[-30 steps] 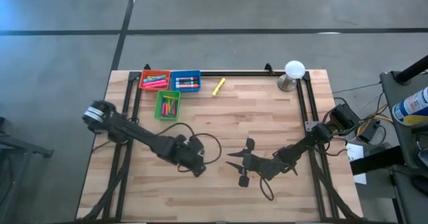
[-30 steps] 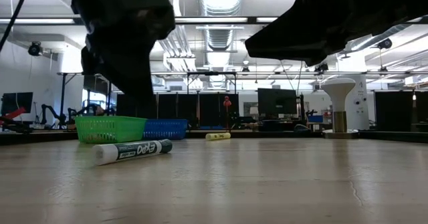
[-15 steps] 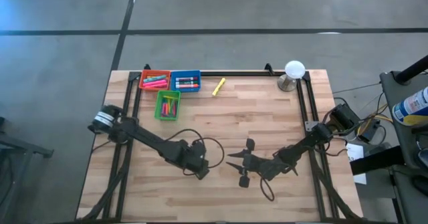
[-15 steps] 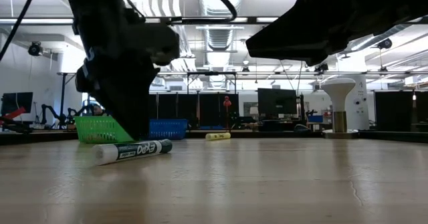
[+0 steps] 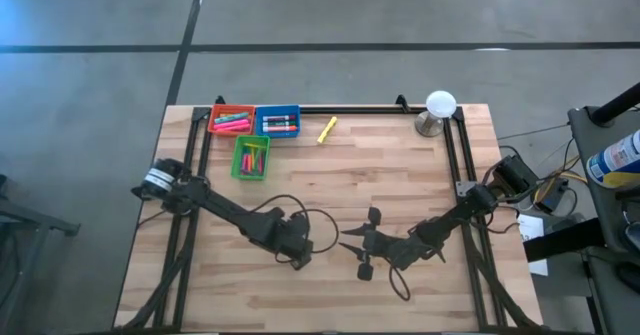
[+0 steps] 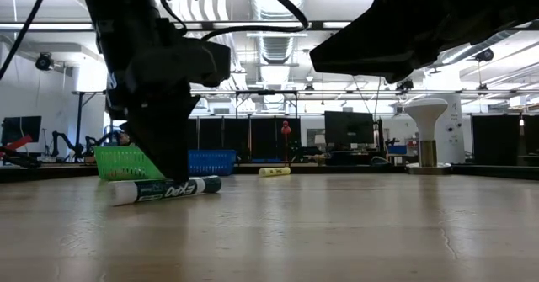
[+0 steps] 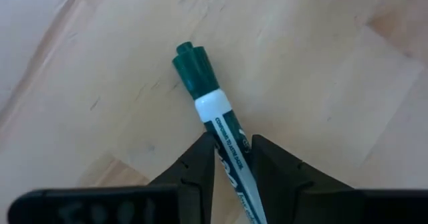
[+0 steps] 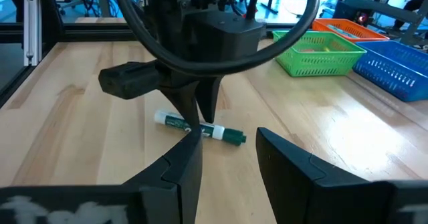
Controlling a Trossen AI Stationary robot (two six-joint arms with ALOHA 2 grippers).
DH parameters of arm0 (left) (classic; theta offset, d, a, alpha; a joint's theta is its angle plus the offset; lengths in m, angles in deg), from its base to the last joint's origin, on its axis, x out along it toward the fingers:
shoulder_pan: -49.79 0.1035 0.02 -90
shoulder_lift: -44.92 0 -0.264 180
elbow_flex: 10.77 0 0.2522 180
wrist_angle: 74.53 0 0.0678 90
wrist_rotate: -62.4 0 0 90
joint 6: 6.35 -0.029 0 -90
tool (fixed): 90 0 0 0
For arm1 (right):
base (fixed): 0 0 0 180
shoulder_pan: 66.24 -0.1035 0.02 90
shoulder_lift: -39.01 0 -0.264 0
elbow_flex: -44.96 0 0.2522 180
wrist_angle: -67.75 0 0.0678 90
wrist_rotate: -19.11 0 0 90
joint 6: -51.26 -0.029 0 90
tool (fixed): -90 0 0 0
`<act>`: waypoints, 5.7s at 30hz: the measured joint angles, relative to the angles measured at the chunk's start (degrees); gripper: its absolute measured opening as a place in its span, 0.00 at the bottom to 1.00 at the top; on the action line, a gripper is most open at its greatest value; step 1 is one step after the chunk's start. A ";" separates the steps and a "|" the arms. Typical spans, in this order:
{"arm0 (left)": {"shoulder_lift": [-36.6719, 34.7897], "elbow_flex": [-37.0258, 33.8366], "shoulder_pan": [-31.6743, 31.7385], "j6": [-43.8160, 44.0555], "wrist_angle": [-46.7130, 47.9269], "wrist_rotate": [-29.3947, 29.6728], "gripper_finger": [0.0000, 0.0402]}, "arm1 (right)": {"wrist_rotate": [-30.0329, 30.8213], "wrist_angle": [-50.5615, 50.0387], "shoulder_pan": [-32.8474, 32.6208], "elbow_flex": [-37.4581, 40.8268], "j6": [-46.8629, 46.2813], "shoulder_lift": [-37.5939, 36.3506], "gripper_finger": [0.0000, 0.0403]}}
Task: Pick & Place Markers
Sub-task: Put the green marker into the blue bin, then put the yellow highlighter into the orange bin
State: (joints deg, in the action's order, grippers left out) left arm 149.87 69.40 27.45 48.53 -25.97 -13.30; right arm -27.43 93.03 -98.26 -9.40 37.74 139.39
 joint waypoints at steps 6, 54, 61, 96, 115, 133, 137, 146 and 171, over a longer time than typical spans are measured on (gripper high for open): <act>0.14 -0.16 0.63 -3.14 2.93 0.14 0.22 | 0.02 -0.04 -0.02 0.00 0.00 0.00 0.34; -14.40 -11.94 54.32 -99.22 -21.39 17.67 0.13 | 0.06 -1.19 0.05 0.24 1.12 0.00 0.34; -12.56 -11.84 57.63 -96.98 -24.40 15.54 0.17 | 0.07 -1.16 0.06 0.24 1.53 0.00 0.34; -26.81 -19.78 48.57 -63.77 -33.89 -5.91 0.26 | 0.02 -7.66 4.40 0.22 -7.18 0.00 0.34; -13.66 -8.13 45.54 -50.64 -35.16 -4.87 0.02 | 0.38 -13.82 0.95 0.33 -5.74 -5.63 0.15; 15.50 27.14 46.96 -50.33 -3.60 -0.94 0.26 | 11.15 -16.11 -9.76 0.55 -9.46 -5.66 0.15; 17.18 27.33 48.40 -50.21 -3.69 -0.65 0.27 | 11.15 -16.11 -9.77 0.55 -9.36 -5.66 0.15; 17.27 27.04 50.66 -48.75 -6.72 -3.07 0.27 | 11.15 -16.08 -9.74 0.55 -9.24 -5.66 0.15; 17.33 19.85 52.80 -49.01 -13.48 -7.08 0.27 | 11.13 -16.04 -9.72 0.55 -9.22 -5.66 0.15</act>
State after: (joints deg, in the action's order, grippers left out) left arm 167.20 89.25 80.25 -0.48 -39.44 -20.38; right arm -16.30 76.99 -107.98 -8.85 28.52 133.73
